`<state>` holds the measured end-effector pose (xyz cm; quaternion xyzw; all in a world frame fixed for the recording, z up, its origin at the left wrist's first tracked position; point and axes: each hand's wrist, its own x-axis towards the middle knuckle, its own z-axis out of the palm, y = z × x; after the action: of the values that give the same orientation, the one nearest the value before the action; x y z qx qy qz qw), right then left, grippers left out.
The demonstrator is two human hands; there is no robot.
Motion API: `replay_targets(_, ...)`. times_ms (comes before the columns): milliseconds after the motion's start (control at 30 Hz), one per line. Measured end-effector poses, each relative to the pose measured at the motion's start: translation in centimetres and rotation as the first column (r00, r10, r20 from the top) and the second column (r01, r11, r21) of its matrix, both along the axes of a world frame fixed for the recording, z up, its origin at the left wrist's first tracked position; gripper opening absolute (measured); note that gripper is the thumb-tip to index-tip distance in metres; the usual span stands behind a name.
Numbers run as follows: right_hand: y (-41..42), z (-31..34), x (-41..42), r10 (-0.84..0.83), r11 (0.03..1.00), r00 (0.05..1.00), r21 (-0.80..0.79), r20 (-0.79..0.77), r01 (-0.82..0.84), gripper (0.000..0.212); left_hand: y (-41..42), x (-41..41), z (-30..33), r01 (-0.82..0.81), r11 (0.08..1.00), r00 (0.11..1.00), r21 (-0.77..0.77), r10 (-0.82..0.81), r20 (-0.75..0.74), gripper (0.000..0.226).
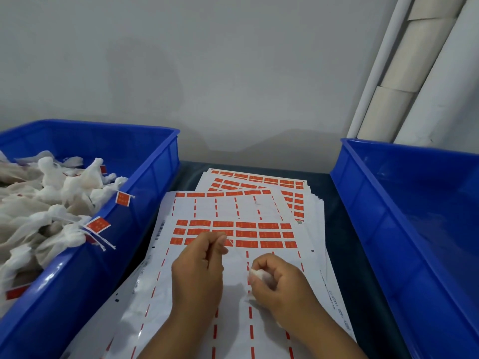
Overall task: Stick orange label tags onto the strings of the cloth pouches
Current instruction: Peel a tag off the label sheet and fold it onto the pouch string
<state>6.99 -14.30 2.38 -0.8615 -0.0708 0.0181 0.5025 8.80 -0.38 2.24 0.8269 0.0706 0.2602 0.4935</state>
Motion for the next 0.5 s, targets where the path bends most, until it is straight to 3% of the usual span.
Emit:
replay_targets(167, 0.1, 0.1, 0.1, 0.066, 0.997, 0.997, -0.024, -0.028, -0.067, 0.014, 0.1, 0.0, 0.3, -0.05, 0.998, 0.997, -0.045, 0.053, 0.06, 0.011)
replay_targets(233, 0.0, 0.0, 0.2, 0.05, 0.998, 0.999, -0.048, -0.021, -0.051, 0.005, 0.3, 0.1, 0.4, -0.088, 0.994, 0.992, -0.07, 0.094, 0.08, 0.014)
replay_targets(367, -0.6, 0.0, 0.5, 0.027, 0.999, 0.996, -0.017, -0.085, -0.029, 0.029, 0.5, 0.3, 0.6, -0.154, 0.984, 0.984, -0.093, 0.161, 0.073, 0.019)
replay_targets(500, -1.2, 0.0, 0.7, -0.044, 0.953, 0.976, 0.284, -0.212, 0.105, 0.033, 0.4, 0.4, 0.4, -0.146, 0.986, 0.989, -0.078, 0.148, 0.021, 0.01)
